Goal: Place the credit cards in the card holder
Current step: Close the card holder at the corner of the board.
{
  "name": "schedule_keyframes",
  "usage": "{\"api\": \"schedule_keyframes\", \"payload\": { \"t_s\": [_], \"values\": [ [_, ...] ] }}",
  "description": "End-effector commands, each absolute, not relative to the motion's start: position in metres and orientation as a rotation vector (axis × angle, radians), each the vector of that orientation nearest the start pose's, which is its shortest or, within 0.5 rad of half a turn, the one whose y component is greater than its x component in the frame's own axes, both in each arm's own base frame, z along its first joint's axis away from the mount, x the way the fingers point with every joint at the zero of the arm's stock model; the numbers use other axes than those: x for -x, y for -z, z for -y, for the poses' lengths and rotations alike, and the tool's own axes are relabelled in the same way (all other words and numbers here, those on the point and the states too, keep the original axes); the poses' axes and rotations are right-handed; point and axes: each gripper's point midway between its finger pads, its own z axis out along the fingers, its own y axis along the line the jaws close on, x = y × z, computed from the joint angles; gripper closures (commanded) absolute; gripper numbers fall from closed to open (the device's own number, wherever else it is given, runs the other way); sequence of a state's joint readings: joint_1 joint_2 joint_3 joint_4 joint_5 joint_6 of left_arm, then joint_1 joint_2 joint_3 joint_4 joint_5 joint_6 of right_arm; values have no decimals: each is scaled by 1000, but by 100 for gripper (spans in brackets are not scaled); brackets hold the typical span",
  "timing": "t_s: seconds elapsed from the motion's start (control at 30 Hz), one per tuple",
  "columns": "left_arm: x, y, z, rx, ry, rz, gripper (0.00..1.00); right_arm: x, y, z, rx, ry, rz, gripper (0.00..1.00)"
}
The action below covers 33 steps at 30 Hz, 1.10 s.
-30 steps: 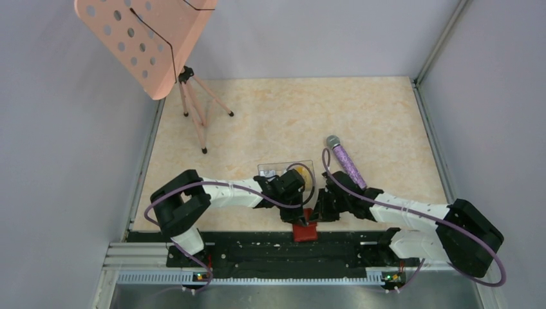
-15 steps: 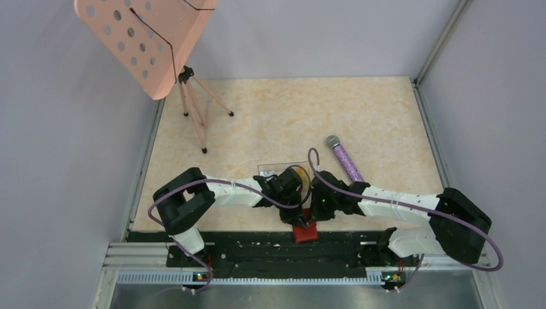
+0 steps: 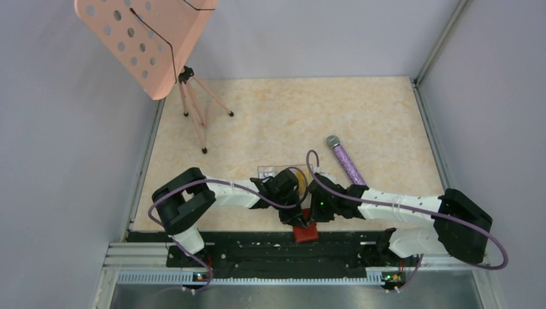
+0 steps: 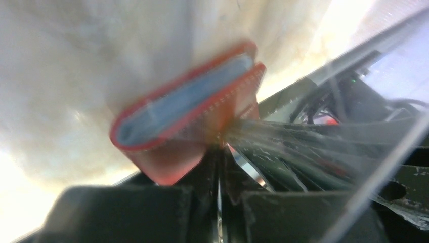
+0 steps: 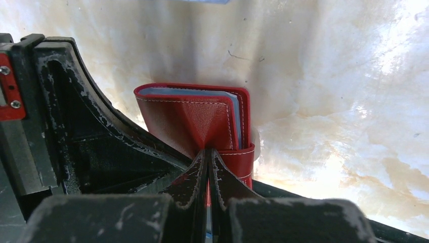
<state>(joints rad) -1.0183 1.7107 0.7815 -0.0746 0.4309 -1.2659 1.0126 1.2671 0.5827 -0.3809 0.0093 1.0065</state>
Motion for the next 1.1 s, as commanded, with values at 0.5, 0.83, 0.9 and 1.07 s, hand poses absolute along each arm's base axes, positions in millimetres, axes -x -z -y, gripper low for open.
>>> {"api": "schedule_keyframes", "payload": {
  "t_s": [0.5, 0.83, 0.9, 1.07],
  "values": [
    [-112, -11, 331, -33, 639, -3055, 96, -110, -61, -234, -59, -710, -2676, 100],
    [-115, -39, 340, -119, 738, -2990, 77, -109, -56, -237, -60, -728, -2694, 100],
    [-117, -51, 344, -144, 783, -2956, 73, -110, -57, -238, -64, -734, -2691, 100],
    [-120, -71, 351, -160, 871, -2894, 68, -112, -62, -241, -61, -749, -2682, 100]
  ]
}}
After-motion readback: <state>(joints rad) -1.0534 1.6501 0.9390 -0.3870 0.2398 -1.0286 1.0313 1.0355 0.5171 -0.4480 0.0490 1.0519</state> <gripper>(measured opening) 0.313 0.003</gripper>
